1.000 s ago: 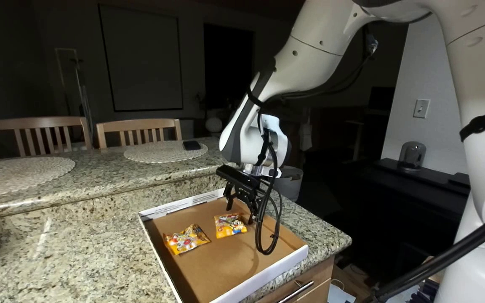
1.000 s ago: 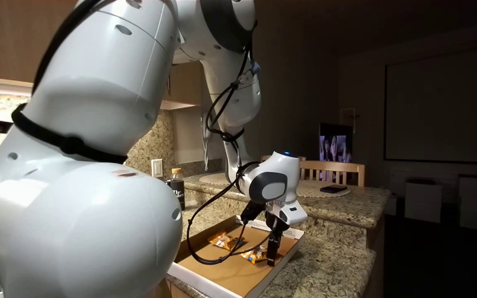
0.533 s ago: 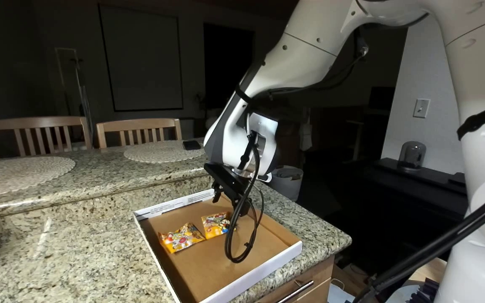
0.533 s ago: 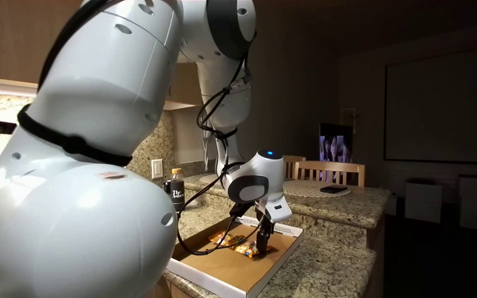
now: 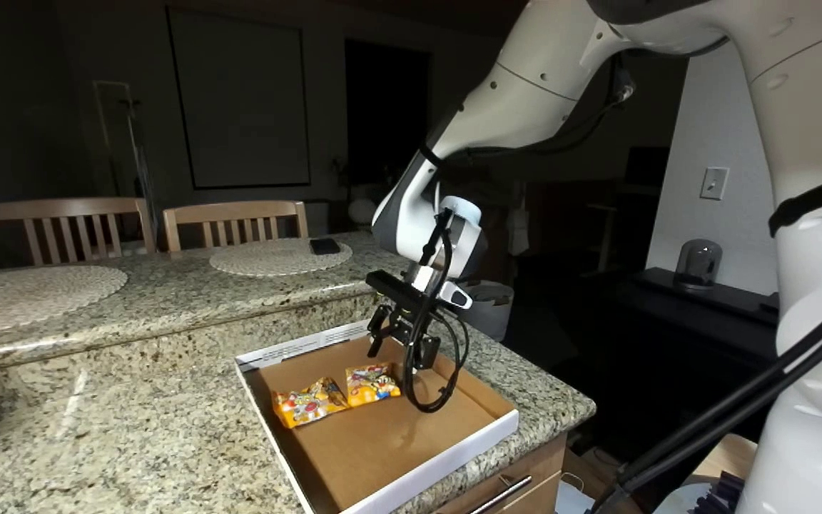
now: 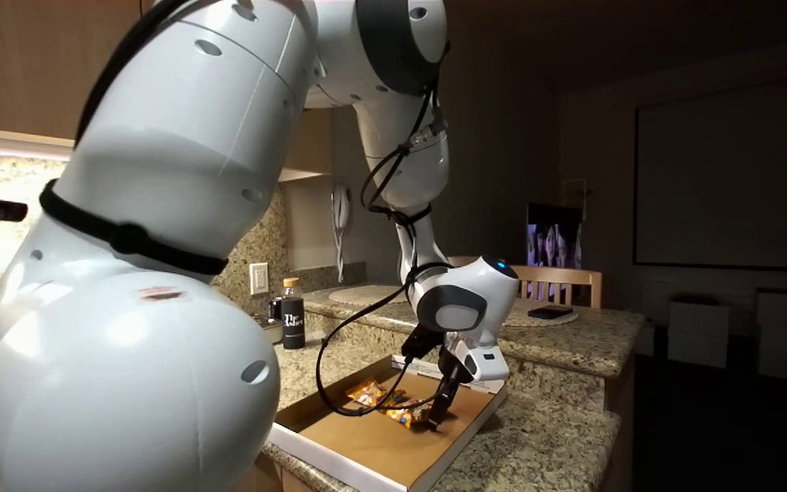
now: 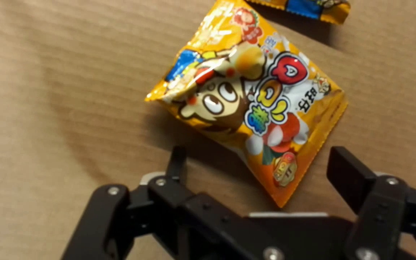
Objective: Pick up the two objects on the cover box and put them on the counter
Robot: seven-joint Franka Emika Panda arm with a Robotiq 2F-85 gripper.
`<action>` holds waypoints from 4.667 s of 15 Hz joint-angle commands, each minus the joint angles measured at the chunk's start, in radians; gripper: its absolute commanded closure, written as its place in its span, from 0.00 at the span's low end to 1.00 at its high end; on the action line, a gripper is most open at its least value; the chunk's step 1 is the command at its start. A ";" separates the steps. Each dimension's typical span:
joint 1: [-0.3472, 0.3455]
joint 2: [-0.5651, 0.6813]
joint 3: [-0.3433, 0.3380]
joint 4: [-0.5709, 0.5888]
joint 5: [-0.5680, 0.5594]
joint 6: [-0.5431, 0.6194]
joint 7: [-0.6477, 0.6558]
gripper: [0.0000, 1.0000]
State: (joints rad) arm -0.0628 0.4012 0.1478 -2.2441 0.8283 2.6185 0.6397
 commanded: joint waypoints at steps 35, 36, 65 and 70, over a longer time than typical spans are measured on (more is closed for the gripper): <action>0.127 -0.182 -0.071 -0.003 0.186 0.136 -0.085 0.95; 0.124 -0.184 -0.061 0.014 0.243 0.190 -0.088 0.95; 0.106 0.013 -0.122 0.334 0.123 -0.026 -0.001 0.00; 0.131 -0.041 -0.145 0.184 0.058 -0.124 -0.080 0.00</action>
State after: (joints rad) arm 0.0607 0.4346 0.0090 -1.9449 0.9422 2.5330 0.5963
